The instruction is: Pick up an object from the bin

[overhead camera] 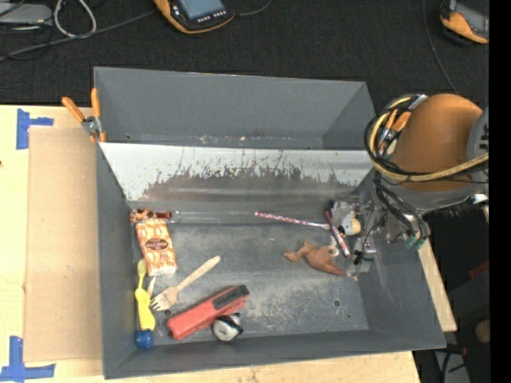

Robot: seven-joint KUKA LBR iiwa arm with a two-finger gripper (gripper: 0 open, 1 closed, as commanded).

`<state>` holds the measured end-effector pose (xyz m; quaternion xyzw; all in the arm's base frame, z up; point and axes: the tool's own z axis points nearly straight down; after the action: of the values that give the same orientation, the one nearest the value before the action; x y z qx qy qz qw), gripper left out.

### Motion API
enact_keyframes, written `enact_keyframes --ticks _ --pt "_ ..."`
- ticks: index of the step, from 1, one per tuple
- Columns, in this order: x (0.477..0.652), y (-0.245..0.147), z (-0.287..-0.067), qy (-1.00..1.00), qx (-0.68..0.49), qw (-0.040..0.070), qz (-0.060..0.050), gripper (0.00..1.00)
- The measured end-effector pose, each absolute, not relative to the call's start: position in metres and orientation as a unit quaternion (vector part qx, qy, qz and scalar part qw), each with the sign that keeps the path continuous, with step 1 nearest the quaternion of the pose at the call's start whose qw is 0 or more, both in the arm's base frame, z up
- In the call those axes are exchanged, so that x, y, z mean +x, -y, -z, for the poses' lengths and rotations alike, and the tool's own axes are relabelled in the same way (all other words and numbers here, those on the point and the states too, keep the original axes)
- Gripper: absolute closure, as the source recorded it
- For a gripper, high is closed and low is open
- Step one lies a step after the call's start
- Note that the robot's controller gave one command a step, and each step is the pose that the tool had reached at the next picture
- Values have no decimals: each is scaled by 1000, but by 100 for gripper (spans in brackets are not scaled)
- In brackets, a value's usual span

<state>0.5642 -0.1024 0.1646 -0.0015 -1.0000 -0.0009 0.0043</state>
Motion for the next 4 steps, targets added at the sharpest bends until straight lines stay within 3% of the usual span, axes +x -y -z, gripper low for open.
enact_keyframes --ticks 1,2,3,4 --pt "566 102 -169 1000 0 1 0 0" --pt "549 132 -104 999 -45 0 1 0" --pt "545 124 -68 998 -58 -4 1 0" --pt "550 125 -70 997 -75 -4 1 0"
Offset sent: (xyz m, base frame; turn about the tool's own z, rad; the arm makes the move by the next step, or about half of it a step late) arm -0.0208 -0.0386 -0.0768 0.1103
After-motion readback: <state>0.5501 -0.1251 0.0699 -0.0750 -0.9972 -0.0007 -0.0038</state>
